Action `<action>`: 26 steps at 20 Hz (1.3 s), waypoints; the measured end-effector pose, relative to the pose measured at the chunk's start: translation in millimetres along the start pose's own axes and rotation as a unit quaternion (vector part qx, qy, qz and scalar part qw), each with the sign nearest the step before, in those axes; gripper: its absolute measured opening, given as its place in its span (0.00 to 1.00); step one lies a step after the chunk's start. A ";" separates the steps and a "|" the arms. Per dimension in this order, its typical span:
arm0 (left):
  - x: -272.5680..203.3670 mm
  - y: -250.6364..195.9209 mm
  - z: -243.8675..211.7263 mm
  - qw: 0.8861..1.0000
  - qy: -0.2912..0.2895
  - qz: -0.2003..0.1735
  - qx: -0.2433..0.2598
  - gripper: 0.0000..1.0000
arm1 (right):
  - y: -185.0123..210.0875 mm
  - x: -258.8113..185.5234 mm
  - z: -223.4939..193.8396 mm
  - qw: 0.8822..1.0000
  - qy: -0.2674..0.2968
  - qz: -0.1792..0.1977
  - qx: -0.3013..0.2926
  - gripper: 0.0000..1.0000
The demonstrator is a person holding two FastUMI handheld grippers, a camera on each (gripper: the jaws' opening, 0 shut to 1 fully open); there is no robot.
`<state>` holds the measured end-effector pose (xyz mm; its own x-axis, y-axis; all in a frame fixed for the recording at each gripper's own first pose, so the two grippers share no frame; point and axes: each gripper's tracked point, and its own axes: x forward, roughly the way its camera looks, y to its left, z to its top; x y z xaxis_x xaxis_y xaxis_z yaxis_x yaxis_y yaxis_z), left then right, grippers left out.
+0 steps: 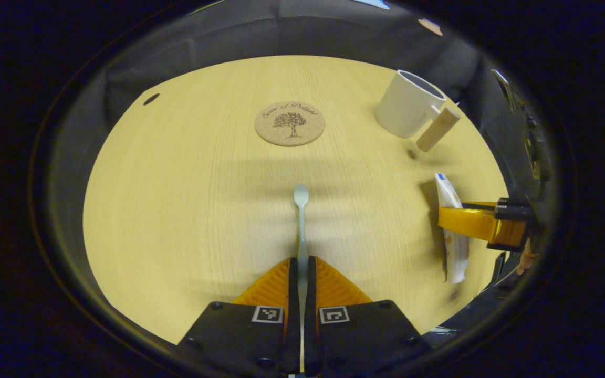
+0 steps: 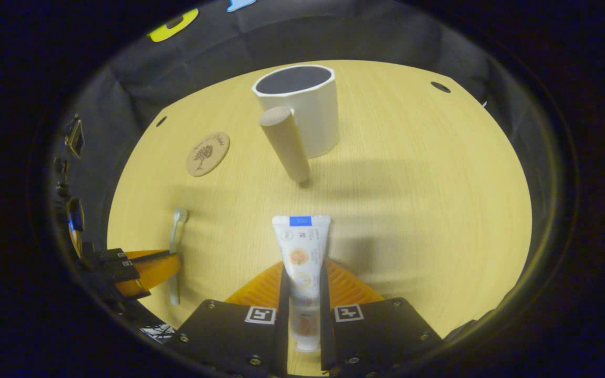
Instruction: Put the toothbrush and toothpaste on the desktop into the cup, then pick up the cup and place it on the coaster on the desktop.
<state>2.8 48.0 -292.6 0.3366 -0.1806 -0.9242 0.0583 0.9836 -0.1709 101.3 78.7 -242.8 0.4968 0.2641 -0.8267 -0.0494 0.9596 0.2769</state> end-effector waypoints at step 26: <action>-77.2 -26.0 111.6 0.971 -0.233 -0.055 0.010 0.09 | 59.9 -129.3 124.4 0.950 -0.301 0.078 -0.017 0.25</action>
<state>80.2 36.8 -178.8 0.7157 -0.2679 -0.6450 0.1346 0.9591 -0.2490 141.9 89.9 -58.4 0.8865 0.3096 -0.3439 -0.1858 0.9188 0.3482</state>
